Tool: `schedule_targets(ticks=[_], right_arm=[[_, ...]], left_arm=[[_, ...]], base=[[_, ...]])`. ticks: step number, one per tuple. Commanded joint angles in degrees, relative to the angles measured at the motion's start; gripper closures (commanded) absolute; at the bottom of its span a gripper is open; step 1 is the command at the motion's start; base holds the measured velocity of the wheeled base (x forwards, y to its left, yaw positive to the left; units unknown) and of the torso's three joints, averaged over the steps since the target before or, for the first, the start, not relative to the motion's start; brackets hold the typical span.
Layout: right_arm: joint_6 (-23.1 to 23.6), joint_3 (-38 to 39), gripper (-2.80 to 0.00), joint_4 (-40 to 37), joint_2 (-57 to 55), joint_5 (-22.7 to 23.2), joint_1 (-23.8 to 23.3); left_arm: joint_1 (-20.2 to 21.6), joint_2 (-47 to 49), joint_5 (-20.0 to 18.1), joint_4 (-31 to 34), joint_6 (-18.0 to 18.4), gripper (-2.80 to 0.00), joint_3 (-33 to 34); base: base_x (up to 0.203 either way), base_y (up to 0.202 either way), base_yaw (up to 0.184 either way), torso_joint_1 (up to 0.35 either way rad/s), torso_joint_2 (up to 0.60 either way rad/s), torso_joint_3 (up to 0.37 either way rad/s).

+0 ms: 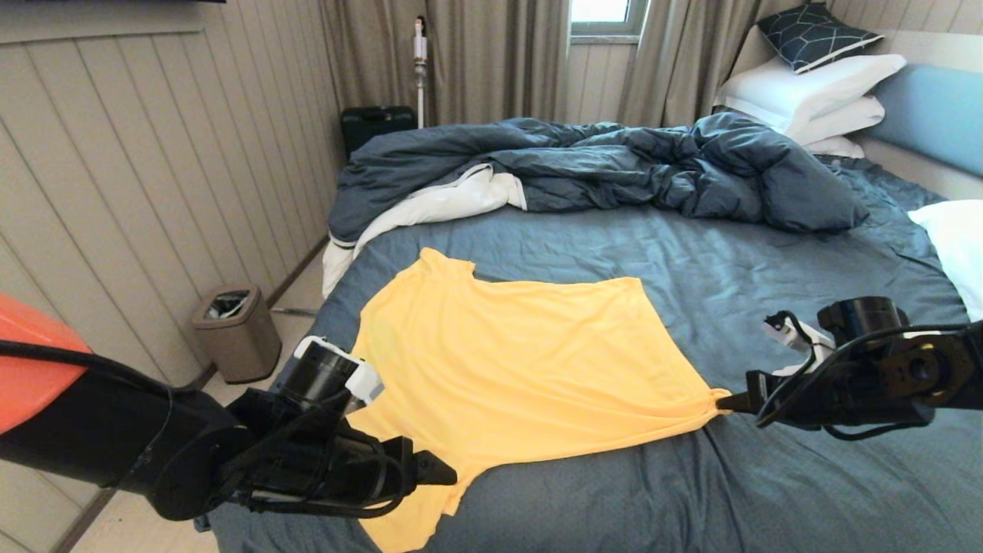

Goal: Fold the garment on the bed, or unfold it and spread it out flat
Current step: Fold the yellow T-shirt

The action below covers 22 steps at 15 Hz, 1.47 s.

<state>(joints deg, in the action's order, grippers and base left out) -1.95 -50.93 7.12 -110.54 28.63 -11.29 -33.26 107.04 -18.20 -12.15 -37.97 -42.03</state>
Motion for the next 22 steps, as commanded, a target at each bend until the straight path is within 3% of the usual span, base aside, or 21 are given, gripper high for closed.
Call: schedule_targets(ticks=[1,6,9,14,16,22], right_arm=[[0.0,-0.8,0.0,0.1,-0.7,0.1,-0.1],[0.4,-0.9,0.0,0.1,-1.4,0.5,-0.2],[0.5,-0.9,0.0,0.2,-1.5,0.5,-0.2],[0.5,-0.8,0.0,0.2,-1.5,0.5,-0.2],[0.5,-1.0,0.0,0.2,-1.6,0.5,-0.2],[0.5,-0.7,0.0,0.2,-1.5,0.6,-0.1]], left_arm=[[2.3,1.6,-0.3,-0.1,0.5,-2.8,-1.7],[12.4,1.8,-0.4,0.2,6.2,-2.8,-1.6],[15.1,2.3,-0.4,0.4,8.1,-2.8,-1.2],[14.7,4.6,-2.0,-0.1,8.1,-2.8,-1.9],[14.1,4.4,-4.7,0.2,7.8,-2.8,-1.4],[12.3,5.2,-4.7,-0.1,8.1,-2.8,-1.9]], base=[[0.0,0.0,0.0,0.0,0.0,0.0],[0.0,0.0,0.0,0.0,0.0,0.0],[0.0,0.0,0.0,0.0,0.0,0.0],[0.0,0.0,0.0,0.0,0.0,0.0],[0.0,0.0,0.0,0.0,0.0,0.0],[0.0,0.0,0.0,0.0,0.0,0.0]])
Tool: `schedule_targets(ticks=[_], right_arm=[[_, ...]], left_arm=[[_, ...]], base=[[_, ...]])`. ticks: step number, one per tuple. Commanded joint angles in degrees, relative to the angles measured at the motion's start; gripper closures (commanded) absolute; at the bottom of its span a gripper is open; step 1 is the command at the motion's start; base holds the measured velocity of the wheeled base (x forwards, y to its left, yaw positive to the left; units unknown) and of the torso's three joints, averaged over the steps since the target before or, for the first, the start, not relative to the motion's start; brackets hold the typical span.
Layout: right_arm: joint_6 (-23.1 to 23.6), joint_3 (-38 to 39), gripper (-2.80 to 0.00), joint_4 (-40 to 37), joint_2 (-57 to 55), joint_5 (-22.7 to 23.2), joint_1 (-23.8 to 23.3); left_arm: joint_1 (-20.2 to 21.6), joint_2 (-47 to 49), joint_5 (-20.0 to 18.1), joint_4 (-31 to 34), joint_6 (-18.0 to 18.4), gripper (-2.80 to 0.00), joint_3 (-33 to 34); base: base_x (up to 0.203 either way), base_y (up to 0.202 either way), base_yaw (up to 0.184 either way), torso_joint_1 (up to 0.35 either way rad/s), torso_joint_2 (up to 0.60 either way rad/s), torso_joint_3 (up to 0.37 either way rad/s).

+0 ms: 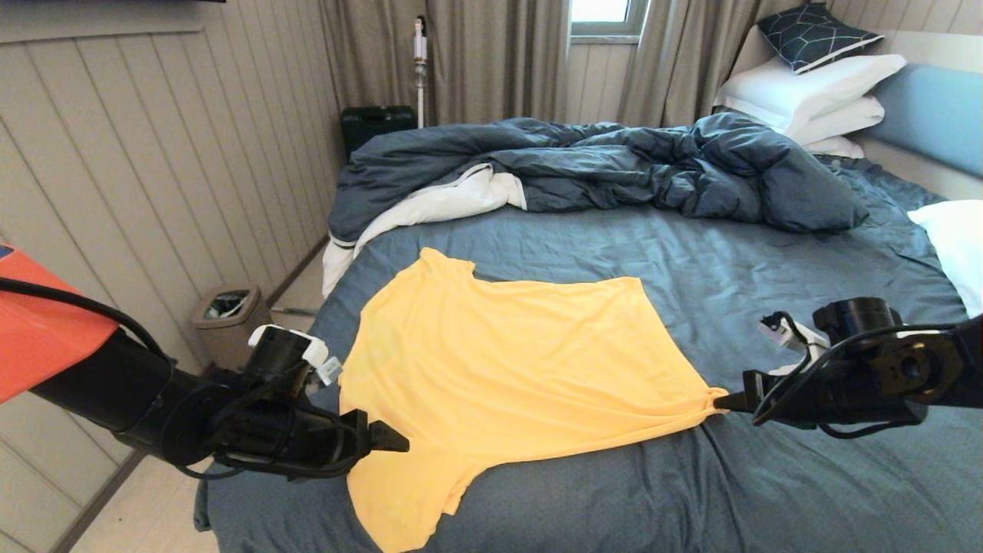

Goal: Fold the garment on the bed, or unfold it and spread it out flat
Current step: Fold the yellow T-shirt

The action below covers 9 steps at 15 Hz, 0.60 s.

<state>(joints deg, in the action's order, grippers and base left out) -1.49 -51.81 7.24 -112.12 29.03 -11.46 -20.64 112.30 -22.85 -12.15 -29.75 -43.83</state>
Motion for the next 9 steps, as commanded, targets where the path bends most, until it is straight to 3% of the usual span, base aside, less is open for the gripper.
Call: schedule_targets(ticks=[1,4,9], right_arm=[[0.0,0.3,0.0,0.1,0.2,0.2,0.0],[0.0,1.4,0.0,3.2,0.1,0.2,0.0],[0.1,3.6,0.0,7.0,0.2,-0.1,0.1]], left_arm=[[-0.4,0.4,-0.1,-0.1,-0.1,-2.8,-0.6],[-0.3,0.7,0.2,-0.1,0.2,-2.8,-0.2],[3.0,0.1,1.2,-0.2,3.6,-2.8,1.7]], base=[[0.0,0.0,0.0,0.0,0.0,0.0],[0.0,0.0,0.0,0.0,0.0,0.0],[0.0,0.0,0.0,0.0,0.0,0.0]])
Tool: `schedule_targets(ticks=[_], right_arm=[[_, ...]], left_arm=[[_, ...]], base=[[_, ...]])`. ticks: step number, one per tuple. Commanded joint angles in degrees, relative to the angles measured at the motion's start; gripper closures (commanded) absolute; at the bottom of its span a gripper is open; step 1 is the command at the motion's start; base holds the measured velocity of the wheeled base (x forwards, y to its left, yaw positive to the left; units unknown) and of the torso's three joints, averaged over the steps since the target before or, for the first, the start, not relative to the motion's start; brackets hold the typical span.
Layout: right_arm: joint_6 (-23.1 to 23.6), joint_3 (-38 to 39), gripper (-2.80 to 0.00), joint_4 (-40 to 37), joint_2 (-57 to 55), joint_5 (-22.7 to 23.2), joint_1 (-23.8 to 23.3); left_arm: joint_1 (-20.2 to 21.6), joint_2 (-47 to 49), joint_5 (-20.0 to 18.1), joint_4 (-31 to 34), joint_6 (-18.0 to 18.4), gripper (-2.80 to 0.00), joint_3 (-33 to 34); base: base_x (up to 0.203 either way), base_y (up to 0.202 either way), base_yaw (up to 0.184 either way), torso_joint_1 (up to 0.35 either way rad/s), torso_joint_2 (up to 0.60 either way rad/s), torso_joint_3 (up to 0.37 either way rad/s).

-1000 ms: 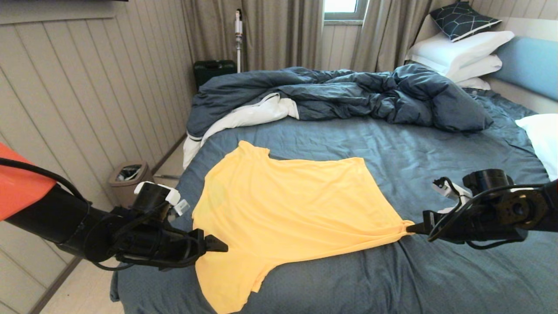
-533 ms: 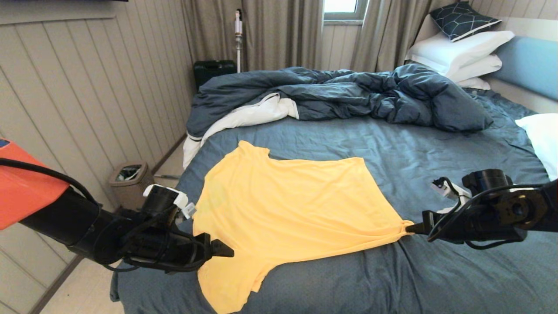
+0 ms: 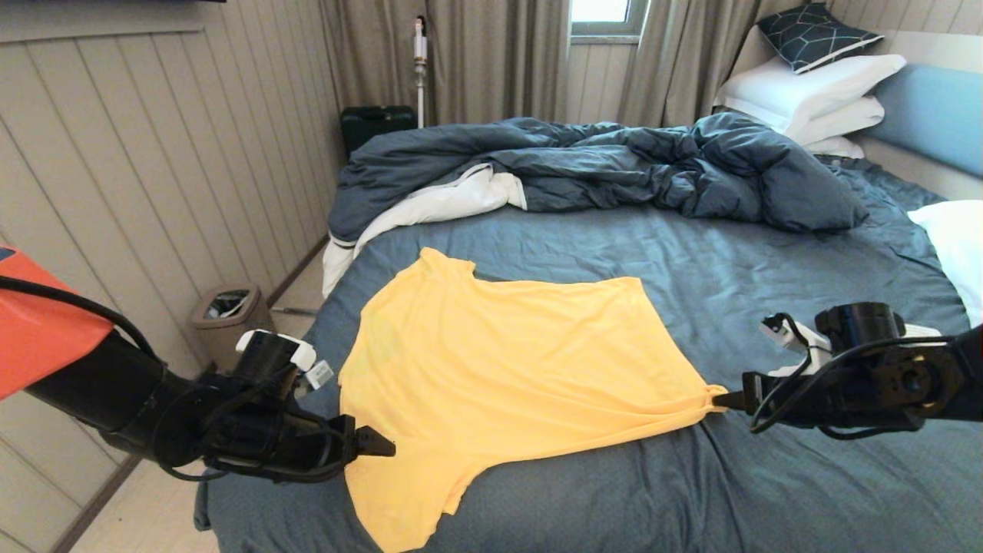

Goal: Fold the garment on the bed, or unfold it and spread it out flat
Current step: Fold the yellow T-shirt

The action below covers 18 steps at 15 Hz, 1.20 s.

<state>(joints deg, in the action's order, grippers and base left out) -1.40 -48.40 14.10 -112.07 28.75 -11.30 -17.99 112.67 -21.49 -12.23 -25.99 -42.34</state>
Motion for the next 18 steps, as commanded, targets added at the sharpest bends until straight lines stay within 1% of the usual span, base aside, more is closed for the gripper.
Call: schedule_targets(ticks=[1,4,7,9,14,18], right_arm=[[0.0,0.2,0.0,0.1,0.2,0.2,0.1],[-0.1,0.2,0.0,0.2,0.3,0.2,0.2],[-0.1,0.1,0.0,0.2,0.4,0.2,0.2],[-0.1,0.1,0.0,0.2,0.4,0.3,0.2],[-0.1,-0.3,0.0,0.2,0.3,0.3,0.2],[-0.1,-0.1,0.0,0.2,0.4,0.3,0.2]], left_arm=[[0.6,-0.1,0.0,-0.1,-0.1,-2.8,0.3],[0.5,0.8,-0.2,-0.2,0.5,-2.8,-0.6],[-1.1,1.2,-0.9,0.0,0.1,-2.8,-2.7],[-2.3,1.3,-1.1,0.2,0.0,-2.8,-2.6],[-3.7,0.7,-1.0,0.5,0.0,-2.8,-2.1],[-6.1,0.6,-1.1,0.6,-0.3,-2.8,-2.1]], base=[[0.0,0.0,0.0,0.0,0.0,0.0],[0.0,0.0,0.0,0.0,0.0,0.0],[0.0,0.0,0.0,0.0,0.0,0.0],[0.0,0.0,0.0,0.0,0.0,0.0],[0.0,0.0,0.0,0.0,0.0,0.0],[0.0,0.0,0.0,0.0,0.0,0.0]])
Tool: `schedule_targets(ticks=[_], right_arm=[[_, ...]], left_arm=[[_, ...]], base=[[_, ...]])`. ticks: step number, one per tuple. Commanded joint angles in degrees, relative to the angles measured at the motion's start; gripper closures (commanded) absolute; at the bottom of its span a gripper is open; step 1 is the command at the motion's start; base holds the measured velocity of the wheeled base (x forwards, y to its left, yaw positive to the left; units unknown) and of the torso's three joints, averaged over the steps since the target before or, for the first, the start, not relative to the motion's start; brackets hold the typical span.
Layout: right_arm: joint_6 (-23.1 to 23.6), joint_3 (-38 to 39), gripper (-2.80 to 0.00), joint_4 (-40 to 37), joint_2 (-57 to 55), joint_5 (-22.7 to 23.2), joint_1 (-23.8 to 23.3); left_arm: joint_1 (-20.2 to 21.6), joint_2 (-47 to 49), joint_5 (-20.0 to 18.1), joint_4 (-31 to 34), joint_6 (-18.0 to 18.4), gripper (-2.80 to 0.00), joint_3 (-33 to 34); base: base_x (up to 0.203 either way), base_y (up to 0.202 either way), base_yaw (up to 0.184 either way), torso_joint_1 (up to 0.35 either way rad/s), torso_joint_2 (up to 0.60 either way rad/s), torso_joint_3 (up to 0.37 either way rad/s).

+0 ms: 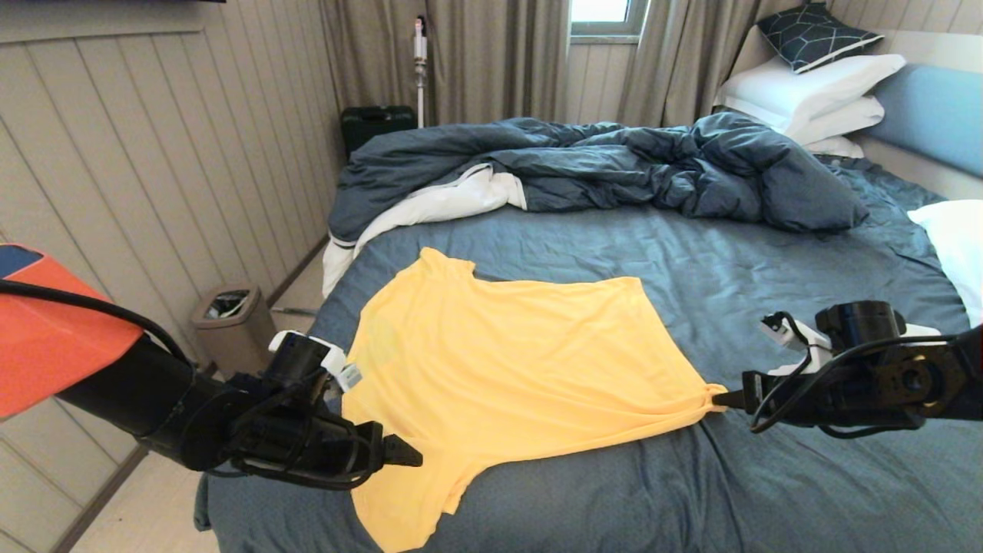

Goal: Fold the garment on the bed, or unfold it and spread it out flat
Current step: Fold the yellow T-shirt

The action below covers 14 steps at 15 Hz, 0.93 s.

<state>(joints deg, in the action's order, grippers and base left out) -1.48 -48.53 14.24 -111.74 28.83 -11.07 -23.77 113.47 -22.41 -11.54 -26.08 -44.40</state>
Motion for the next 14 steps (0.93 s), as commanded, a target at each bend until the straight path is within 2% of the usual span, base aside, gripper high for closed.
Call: schedule_targets(ticks=[1,7,8,14], right_arm=[[0.0,0.0,0.0,0.1,0.0,0.2,0.0],[0.1,-0.2,0.0,0.1,0.0,0.3,0.0],[0.1,-0.2,0.0,0.1,0.0,0.3,0.0],[-0.1,-0.2,0.0,0.1,-0.3,0.2,0.0]], left_arm=[[-0.8,-0.1,0.0,-0.1,-0.1,-2.8,-0.1],[-0.9,0.4,0.5,0.0,0.1,-2.8,-0.2],[-0.8,0.4,0.6,0.0,0.1,0.0,-0.1],[1.0,0.4,0.7,-0.1,0.4,0.0,0.1]], base=[[0.0,0.0,0.0,0.0,0.0,0.0],[0.0,0.0,0.0,0.0,0.0,0.0],[0.0,0.0,0.0,0.0,0.0,0.0],[0.0,0.0,0.0,0.0,0.0,0.0]])
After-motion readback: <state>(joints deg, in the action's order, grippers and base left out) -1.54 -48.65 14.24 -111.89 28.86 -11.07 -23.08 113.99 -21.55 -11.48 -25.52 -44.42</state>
